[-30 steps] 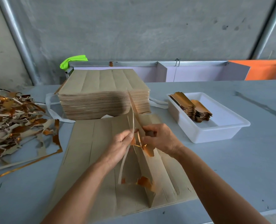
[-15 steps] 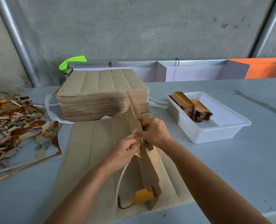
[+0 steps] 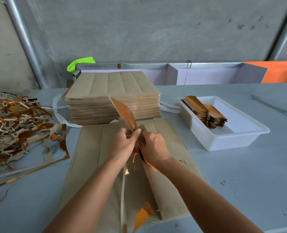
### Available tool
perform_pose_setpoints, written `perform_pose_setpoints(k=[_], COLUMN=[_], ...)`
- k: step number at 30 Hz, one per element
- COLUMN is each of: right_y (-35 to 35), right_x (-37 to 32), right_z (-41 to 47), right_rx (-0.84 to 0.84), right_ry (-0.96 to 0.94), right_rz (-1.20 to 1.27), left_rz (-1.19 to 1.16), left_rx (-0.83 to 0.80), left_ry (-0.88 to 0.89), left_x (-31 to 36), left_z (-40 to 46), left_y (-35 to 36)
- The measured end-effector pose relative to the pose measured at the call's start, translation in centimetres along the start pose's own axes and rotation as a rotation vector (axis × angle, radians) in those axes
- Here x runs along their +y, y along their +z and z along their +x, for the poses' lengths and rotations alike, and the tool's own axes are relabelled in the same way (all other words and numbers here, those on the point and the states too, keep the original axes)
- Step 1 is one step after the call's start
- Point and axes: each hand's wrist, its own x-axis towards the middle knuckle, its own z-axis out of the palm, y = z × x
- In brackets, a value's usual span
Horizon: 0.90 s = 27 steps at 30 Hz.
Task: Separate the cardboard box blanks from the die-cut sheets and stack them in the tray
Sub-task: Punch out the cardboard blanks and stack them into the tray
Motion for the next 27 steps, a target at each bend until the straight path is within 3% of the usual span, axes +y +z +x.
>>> perform_pose_setpoints(k=[2,8,12,15,20,27], right_y=[0.3,0.0,-1.1,-1.9,-3.1,-2.8], right_x=[-0.5,0.2,2.5,3.4,3.3,2.0], right_z=[-0.2,-0.5,-0.1,-0.1,0.5,1.2], right_rx=[-0.015,0.008,0.076,0.162,0.165,0.115], right_ry=[0.003,0.242,0.521,0.621,0.493,0.278], right_rz=[0.046,0.280,0.397,0.495,0.542,0.207], left_rz=[0.018,-0.070,-0.217,-0.123,0.228,0.481], left_rx=[0.006,0.151,0.267,0.285,0.352,0.414], left_ry=[0.015,-0.066,-0.121,-0.064,-0.035,-0.049], left_x=[-0.2,-1.7,-1.7,-1.8,-2.4,-3.3], left_z=[0.6,1.5,2.0,2.3,3.1,3.1], left_y=[0.1,-0.6,-1.8,-2.4,-3.2,-4.5])
